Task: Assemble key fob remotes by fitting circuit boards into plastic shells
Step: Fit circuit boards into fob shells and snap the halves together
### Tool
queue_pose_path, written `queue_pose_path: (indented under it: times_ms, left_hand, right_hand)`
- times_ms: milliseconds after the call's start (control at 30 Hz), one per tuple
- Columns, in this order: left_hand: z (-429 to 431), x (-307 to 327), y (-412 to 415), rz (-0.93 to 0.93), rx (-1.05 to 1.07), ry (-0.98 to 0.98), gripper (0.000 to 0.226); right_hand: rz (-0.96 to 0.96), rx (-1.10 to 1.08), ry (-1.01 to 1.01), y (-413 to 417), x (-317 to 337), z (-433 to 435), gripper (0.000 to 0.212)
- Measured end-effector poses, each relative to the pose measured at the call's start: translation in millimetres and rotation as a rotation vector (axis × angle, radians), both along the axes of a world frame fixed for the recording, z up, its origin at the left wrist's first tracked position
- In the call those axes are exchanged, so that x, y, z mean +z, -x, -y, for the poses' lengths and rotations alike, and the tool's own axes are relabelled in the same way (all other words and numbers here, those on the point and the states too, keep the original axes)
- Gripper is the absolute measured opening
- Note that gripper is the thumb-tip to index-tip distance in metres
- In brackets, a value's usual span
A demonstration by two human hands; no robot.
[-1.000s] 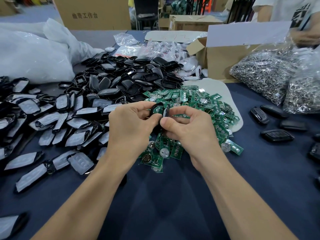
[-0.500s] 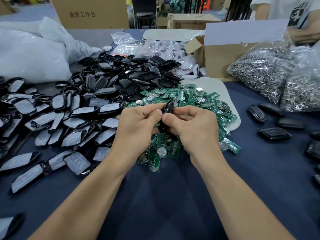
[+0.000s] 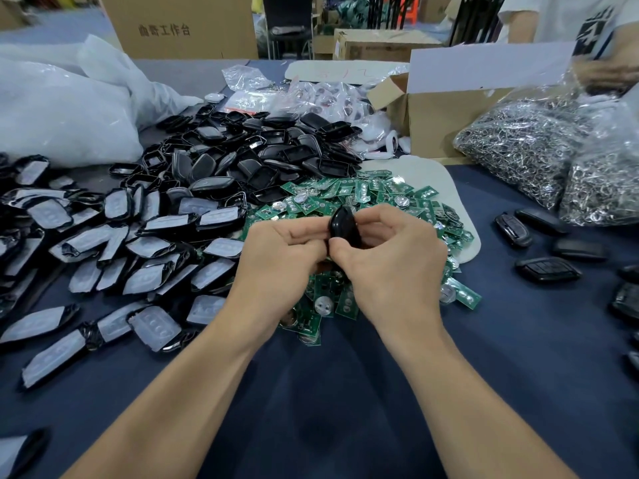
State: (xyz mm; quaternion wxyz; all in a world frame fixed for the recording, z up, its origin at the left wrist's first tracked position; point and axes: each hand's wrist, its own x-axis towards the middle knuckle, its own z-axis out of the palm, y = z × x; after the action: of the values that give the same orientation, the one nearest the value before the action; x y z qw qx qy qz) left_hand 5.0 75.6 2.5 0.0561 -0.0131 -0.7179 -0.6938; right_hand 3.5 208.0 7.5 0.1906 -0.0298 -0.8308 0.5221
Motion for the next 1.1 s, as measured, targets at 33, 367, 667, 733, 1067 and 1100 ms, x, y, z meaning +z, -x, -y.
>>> queue_pose_path:
  times_ms: [33,367,667,733,1067,1100]
  left_hand:
    - [0,2,0,0.015,0.017,-0.023,0.043]
    - [10,8,-1,-0.013,0.002,-0.122,0.029]
    - [22,10,2,0.012,-0.172,-0.213,0.039]
    - [22,10,2,-0.002,-0.163,-0.205,0.037]
    - [22,9,1,-0.03,-0.121,-0.167,0.037]
    - [21,9,1,-0.029,-0.115,-0.157,0.038]
  right_hand:
    - [-0.01,-0.003,-0.048,-2,2,1,0.021]
    - [-0.102,0.024,-0.226,-14,10,5,0.04]
    - [-0.095,0.158,0.012,-1,4,-7,0.04]
    - [-0.089,0.181,0.036,0,2,-8,0.039]
    - [-0.065,0.226,0.026,4,0,-13,0.04]
    - [-0.063,0.233,0.019,4,0,-14,0.04]
